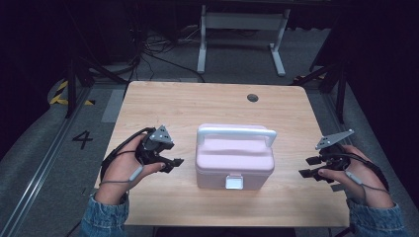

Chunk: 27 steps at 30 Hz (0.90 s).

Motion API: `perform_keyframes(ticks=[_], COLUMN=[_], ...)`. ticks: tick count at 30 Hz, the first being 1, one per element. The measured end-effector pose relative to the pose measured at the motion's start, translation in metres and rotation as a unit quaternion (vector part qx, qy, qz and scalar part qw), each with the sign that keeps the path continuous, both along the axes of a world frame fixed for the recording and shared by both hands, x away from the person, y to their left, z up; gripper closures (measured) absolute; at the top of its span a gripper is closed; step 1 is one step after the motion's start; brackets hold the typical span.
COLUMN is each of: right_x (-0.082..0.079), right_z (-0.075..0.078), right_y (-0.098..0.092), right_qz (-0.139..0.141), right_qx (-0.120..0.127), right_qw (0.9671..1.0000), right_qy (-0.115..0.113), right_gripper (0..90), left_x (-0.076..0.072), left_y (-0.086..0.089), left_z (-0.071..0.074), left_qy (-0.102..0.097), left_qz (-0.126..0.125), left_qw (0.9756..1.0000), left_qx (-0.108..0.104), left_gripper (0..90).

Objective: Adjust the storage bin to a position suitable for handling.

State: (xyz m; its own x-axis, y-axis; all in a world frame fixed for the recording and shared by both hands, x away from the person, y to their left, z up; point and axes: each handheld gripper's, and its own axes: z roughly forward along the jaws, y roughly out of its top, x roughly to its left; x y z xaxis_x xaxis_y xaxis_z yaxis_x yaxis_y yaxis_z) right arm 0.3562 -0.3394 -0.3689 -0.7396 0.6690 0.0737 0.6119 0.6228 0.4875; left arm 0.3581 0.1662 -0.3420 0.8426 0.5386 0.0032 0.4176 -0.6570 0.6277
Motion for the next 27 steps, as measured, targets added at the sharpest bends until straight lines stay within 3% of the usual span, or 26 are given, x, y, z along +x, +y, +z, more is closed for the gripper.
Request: perform_keyframes(ticks=[6, 10, 15, 20, 22, 27], right_x=[-0.002, -0.004, -0.008, -0.012, -0.014, -0.016], right_z=[-0.001, -0.002, -0.003, -0.005, -0.005, -0.008], right_y=[-0.002, -0.002, -0.002, 0.002, 0.002, 0.001], right_qz=[-0.007, -0.011, -0.010, -0.002, -0.002, 0.002], right_qx=[0.000, 0.002, -0.002, 0.007, 0.006, 0.000], right_qw=[1.0000, 0.9999, 0.9999, 0.9999, 0.9999, 0.9999], right_qy=[-0.004, -0.009, -0.009, -0.010, -0.010, -0.011], right_gripper=[41.4, 41.4, 41.4, 41.0, 41.0, 39.8], left_x=[0.001, 0.003, 0.007, 0.011, 0.013, 0.020], left_y=[-0.006, -0.012, -0.020, -0.028, -0.031, -0.040], left_z=[0.006, 0.011, 0.016, 0.019, 0.019, 0.016], left_qy=[-0.006, -0.018, -0.037, -0.046, -0.052, -0.054], left_qz=[0.001, -0.010, -0.002, -0.009, -0.011, -0.002], left_qw=[0.9998, 0.9984, 0.9940, 0.9893, 0.9878, 0.9874], left_qx=[-0.020, -0.053, -0.102, -0.138, -0.147, -0.149], left_gripper=[38.5, 38.5, 38.2, 38.4, 38.3, 36.5])
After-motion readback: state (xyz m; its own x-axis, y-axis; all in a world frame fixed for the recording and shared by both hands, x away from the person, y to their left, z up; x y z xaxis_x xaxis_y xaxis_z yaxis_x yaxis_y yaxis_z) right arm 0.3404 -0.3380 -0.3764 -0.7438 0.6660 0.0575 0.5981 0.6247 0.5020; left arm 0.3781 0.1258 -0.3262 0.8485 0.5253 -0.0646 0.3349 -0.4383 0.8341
